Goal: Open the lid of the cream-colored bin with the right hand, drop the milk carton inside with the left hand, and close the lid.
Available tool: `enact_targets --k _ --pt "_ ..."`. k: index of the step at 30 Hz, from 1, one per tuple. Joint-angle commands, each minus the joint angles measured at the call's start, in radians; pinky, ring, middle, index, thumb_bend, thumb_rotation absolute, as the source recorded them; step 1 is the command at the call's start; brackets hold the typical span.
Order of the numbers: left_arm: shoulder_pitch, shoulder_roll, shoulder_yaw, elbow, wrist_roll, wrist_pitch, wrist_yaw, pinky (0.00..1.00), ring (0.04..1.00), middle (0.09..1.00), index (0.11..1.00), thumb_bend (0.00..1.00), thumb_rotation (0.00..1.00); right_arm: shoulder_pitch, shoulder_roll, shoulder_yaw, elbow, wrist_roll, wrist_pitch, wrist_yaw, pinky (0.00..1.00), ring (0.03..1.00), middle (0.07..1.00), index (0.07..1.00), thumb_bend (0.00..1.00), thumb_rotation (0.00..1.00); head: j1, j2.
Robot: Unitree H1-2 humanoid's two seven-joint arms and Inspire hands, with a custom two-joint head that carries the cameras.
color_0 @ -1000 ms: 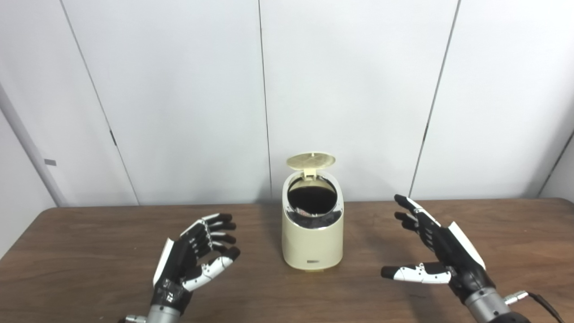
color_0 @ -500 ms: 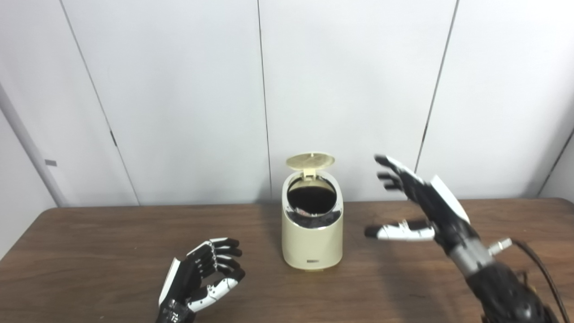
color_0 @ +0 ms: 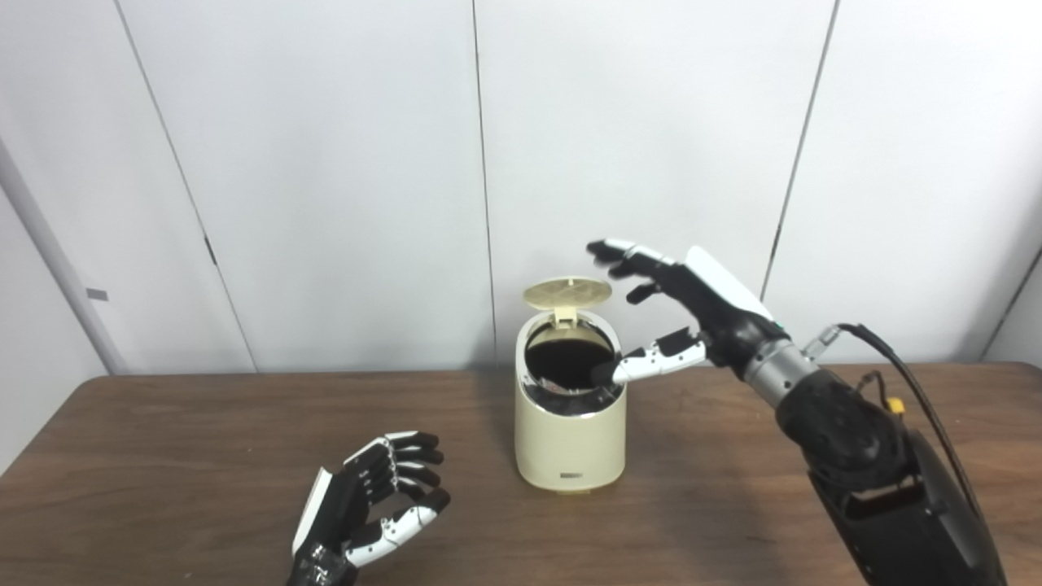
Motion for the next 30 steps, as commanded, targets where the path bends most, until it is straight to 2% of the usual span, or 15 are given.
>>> enact_targets --k 1,4,8,15,25,30 --pt "0.006 -0.011 -0.005 0.037 0.0 -0.044 -0.006 0.46 0.571 0.654 0.701 0.65 0.22 -0.075 -0.022 0.006 -0.005 -0.041 -0.006 0.004 0.75 0.854 0.85 0.871 0.72 0.36 0.003 0.0" --pt "0.005 -0.014 -0.005 0.038 -0.004 -0.037 -0.008 0.46 0.573 0.654 0.699 0.65 0.21 -0.109 -0.026 0.031 0.021 -0.076 -0.006 0.03 0.8 0.888 0.881 0.878 0.71 0.37 0.004 0.0" --pt "0.004 -0.026 -0.004 0.032 -0.005 -0.026 -0.008 0.46 0.568 0.649 0.696 0.66 0.21 -0.135 -0.019 0.045 0.046 -0.089 -0.001 0.059 0.79 0.91 0.901 0.879 0.72 0.37 0.006 -0.001" --pt "0.003 -0.033 -0.004 0.038 -0.007 -0.032 -0.016 0.47 0.579 0.653 0.7 0.67 0.24 -0.15 -0.015 0.072 0.06 -0.121 -0.003 0.086 0.84 0.952 0.905 0.876 0.74 0.38 0.012 0.006" --pt "0.007 -0.036 -0.002 0.026 -0.011 -0.022 -0.019 0.47 0.575 0.651 0.701 0.68 0.22 -0.134 -0.019 0.064 0.037 -0.116 -0.012 0.101 0.87 0.976 0.898 0.869 0.74 0.33 0.012 0.014" --pt "0.007 -0.034 -0.001 0.02 -0.009 -0.014 -0.019 0.47 0.574 0.65 0.701 0.66 0.21 -0.118 -0.039 0.057 0.024 -0.112 -0.037 0.102 0.85 0.974 0.868 0.852 0.77 0.33 0.014 0.02"
